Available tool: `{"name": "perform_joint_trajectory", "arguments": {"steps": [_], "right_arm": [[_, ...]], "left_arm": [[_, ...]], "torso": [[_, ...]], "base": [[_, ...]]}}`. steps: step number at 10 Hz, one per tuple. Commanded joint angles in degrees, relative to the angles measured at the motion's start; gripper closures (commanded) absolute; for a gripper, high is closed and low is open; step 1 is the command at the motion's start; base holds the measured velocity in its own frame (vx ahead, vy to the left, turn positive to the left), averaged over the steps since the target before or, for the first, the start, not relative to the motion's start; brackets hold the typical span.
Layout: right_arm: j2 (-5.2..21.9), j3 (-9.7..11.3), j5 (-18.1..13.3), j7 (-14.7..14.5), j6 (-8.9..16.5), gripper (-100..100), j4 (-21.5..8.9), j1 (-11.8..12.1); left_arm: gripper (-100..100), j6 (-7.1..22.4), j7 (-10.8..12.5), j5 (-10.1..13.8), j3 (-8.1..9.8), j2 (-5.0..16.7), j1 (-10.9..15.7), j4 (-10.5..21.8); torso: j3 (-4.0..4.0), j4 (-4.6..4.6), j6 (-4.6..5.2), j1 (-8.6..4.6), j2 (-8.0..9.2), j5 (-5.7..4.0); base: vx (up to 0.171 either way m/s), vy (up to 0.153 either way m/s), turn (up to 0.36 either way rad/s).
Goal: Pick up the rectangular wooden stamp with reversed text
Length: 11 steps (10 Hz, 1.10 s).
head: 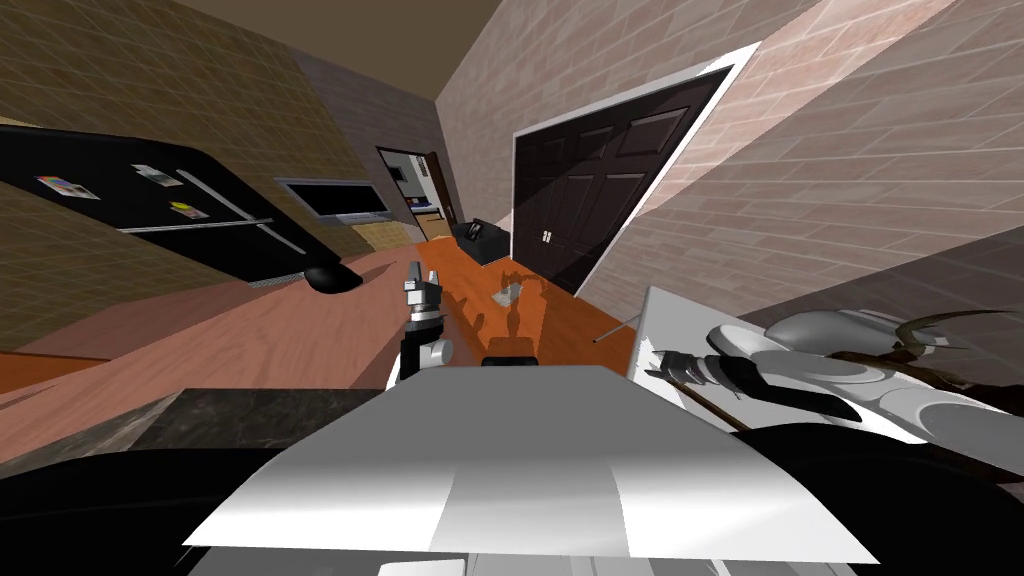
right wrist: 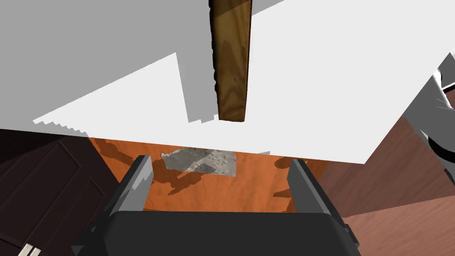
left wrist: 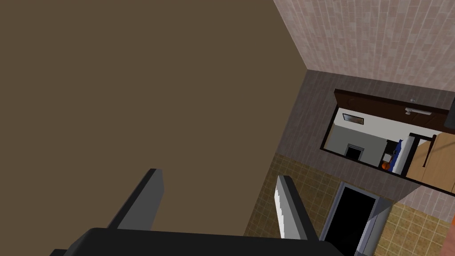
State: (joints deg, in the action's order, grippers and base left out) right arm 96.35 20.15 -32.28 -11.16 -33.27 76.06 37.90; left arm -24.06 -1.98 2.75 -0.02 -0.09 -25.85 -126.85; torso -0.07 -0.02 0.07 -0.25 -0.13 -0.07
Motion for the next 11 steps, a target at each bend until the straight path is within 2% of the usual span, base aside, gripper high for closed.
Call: {"name": "perform_joint_trajectory", "arguments": {"steps": [1,5,7,8,9,11], "right_arm": [[2.09,1.09,-1.43,-0.6,-1.59,-100,-1.4,1.23],[4.45,3.99,-4.91,-0.87,-3.05,-100,-1.91,2.84],[4.3,4.25,-5.34,-0.85,-3.12,-100,-2.01,2.7],[4.27,4.37,-5.53,-0.76,-3.24,0,-2.06,2.66],[3.17,5.26,-5.89,0.65,-2.24,-100,-2.17,2.39],[1.69,6.46,-6.41,2.54,-0.91,-100,-2.32,2.02]], "left_arm": [[0,0.0,0.0,0.0,0.0,0.0,0.0,0.0],[0,0.0,0.0,0.0,0.0,0.0,0.0,0.0],[0,0.0,0.0,0.0,0.0,0.0,0.0,0.0],[0,0.0,0.0,0.0,-0.01,0.0,0.01,0.0],[0,0.0,0.0,0.0,-0.01,-0.01,0.01,0.0],[0,0.0,0.0,0.0,-0.01,-0.01,0.03,0.0]], "torso": [[0.0,0.0,0.0,0.0,0.0,0.0],[0.1,0.04,0.02,-0.04,0.17,-0.03],[0.13,0.05,0.02,0.0,0.21,-0.03],[0.13,0.05,-0.01,0.13,0.21,0.0],[0.13,0.05,-0.01,0.22,0.21,0.03],[0.27,0.1,-0.06,0.17,0.48,0.02]], "base": [[0.029,-0.092,-0.031],[0.012,-0.081,-0.063],[0.004,-0.045,-0.048],[0.0,-0.006,0.004],[-0.047,-0.014,0.225],[-0.104,-0.029,0.289]]}}
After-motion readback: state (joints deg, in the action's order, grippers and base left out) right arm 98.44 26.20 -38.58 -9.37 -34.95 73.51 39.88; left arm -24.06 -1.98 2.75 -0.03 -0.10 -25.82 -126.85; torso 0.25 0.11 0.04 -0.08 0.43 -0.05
